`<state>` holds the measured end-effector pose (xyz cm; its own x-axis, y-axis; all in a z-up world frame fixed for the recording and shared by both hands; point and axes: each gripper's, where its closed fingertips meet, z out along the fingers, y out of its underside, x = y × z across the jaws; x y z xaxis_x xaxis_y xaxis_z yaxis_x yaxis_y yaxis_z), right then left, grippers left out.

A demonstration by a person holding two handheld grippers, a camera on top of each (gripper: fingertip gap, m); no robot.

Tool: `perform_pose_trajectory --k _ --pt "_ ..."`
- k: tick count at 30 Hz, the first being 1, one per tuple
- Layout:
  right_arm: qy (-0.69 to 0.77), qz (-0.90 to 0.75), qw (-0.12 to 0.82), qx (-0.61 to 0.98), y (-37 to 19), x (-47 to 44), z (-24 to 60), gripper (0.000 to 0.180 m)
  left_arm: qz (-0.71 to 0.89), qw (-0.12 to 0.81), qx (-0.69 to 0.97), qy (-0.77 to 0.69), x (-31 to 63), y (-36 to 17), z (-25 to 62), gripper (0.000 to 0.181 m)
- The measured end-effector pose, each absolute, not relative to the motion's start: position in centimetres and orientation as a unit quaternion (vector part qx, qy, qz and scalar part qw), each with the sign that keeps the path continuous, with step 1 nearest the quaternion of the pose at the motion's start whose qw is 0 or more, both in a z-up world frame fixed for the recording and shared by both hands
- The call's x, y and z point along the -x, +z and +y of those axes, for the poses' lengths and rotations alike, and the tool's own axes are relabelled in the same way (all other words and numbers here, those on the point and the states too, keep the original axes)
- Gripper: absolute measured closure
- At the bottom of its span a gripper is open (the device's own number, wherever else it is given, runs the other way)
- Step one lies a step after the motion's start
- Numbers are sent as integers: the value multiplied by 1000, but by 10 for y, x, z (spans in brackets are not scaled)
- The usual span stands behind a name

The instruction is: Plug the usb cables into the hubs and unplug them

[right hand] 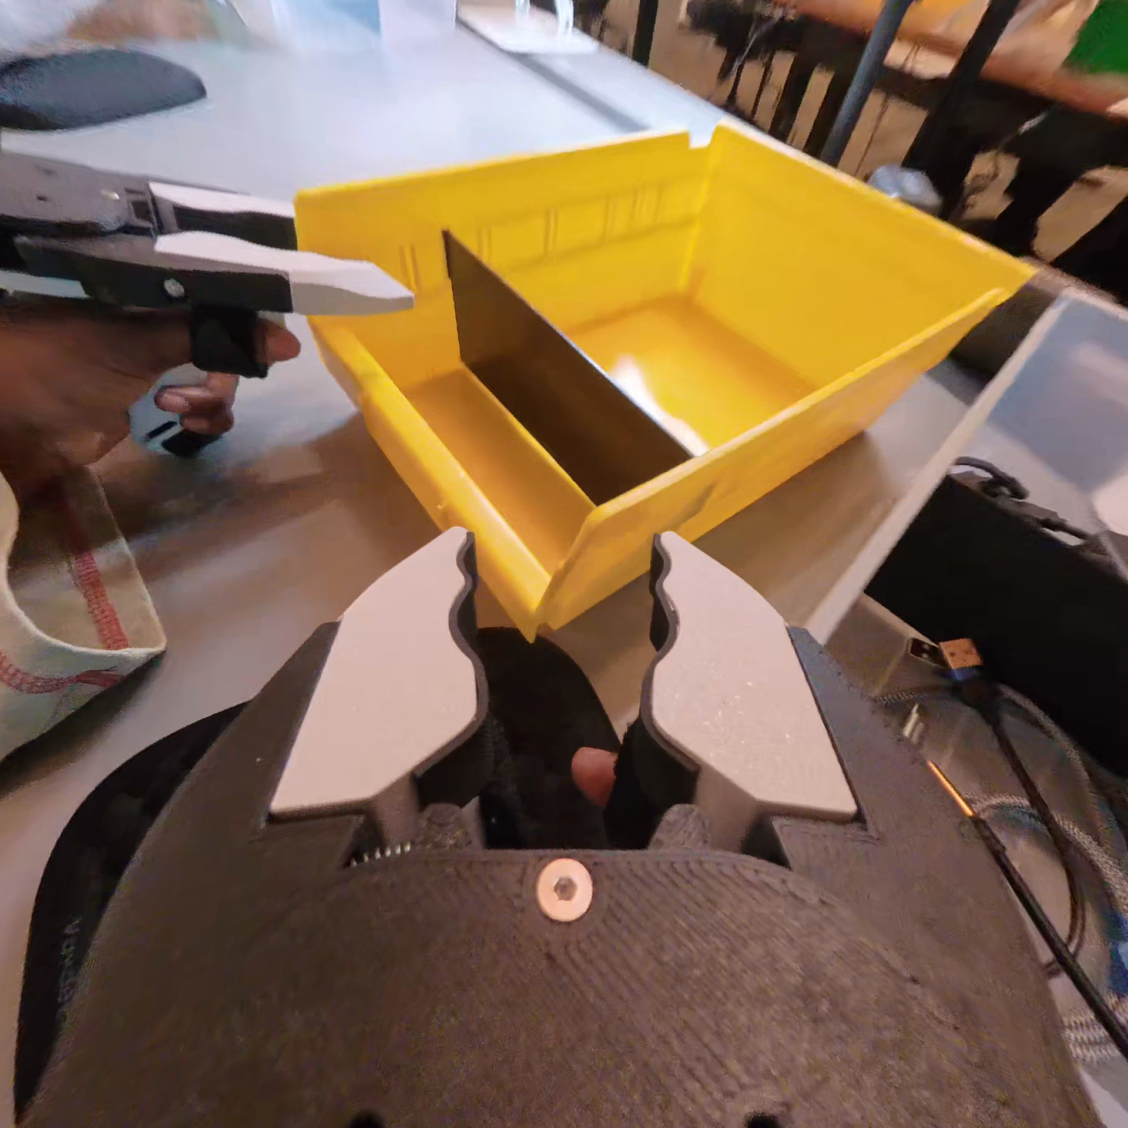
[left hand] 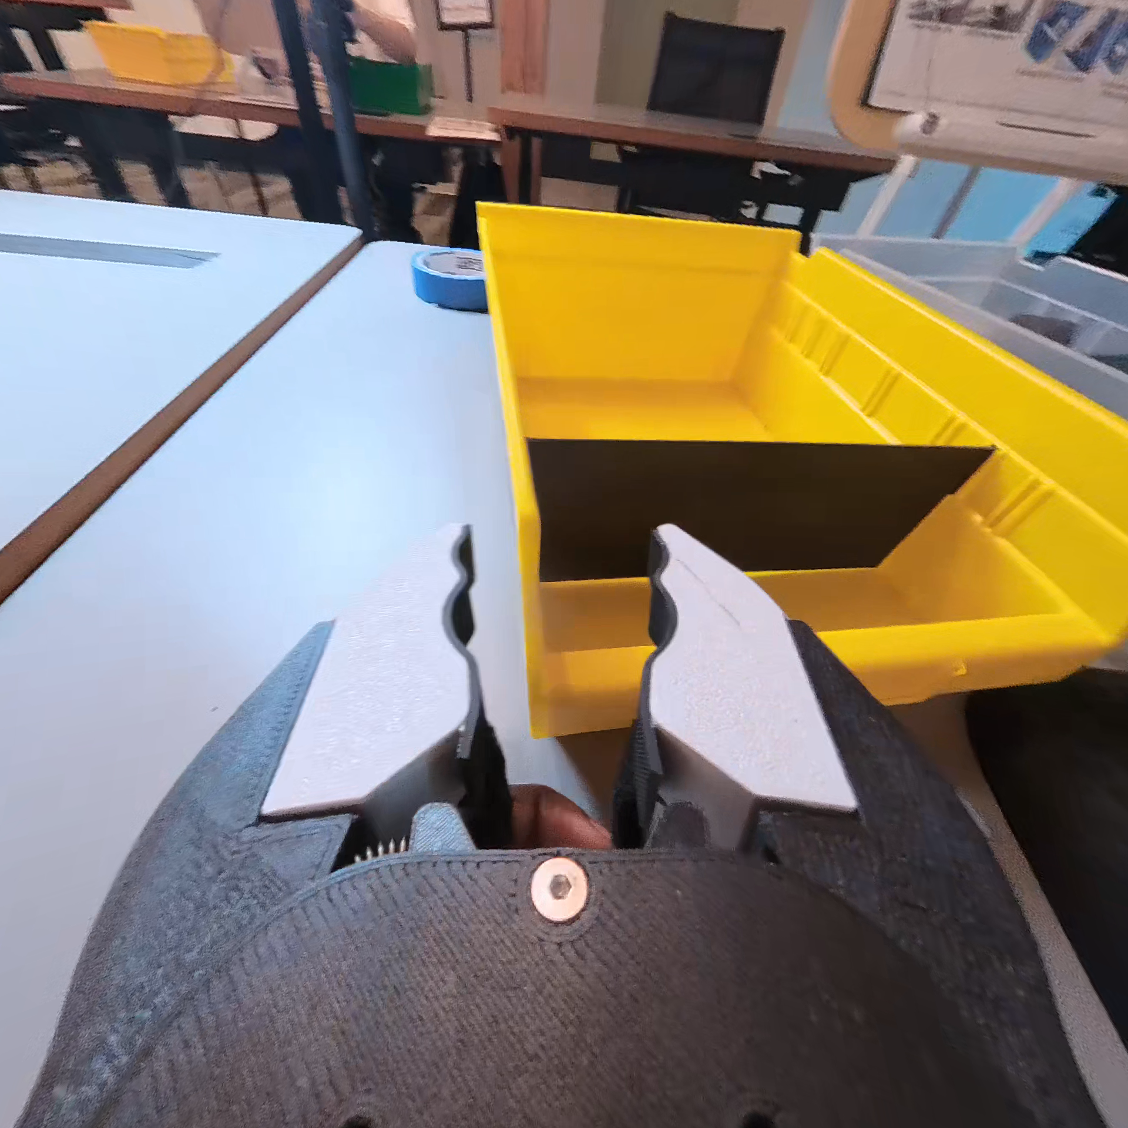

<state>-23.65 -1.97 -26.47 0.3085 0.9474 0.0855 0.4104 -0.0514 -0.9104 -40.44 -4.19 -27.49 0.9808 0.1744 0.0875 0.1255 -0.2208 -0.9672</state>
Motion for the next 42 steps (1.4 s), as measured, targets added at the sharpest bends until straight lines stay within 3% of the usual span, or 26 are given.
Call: perform_pose_trajectory --k 4,6,16,25,33,42 --pt "174 -550 491 653 -271 243 4 156 -95 595 795 72 415 -281 -43 175" --pt "167 -561 496 641 -271 247 4 157 -96 608 778 126 419 -274 -49 178" --pt "165 -537 643 521 -190 221 -10 164 -96 739 633 211 377 -173 -98 175" --pt "93 -457 717 518 -130 97 10 164 -6 806 574 142 261 -101 -56 173" --pt "-7 -378 732 567 -129 -59 33 165 83 821 565 15 113 -102 8 169" --pt "-80 -328 698 631 -175 -201 65 166 163 773 611 -48 -27 -154 73 168"
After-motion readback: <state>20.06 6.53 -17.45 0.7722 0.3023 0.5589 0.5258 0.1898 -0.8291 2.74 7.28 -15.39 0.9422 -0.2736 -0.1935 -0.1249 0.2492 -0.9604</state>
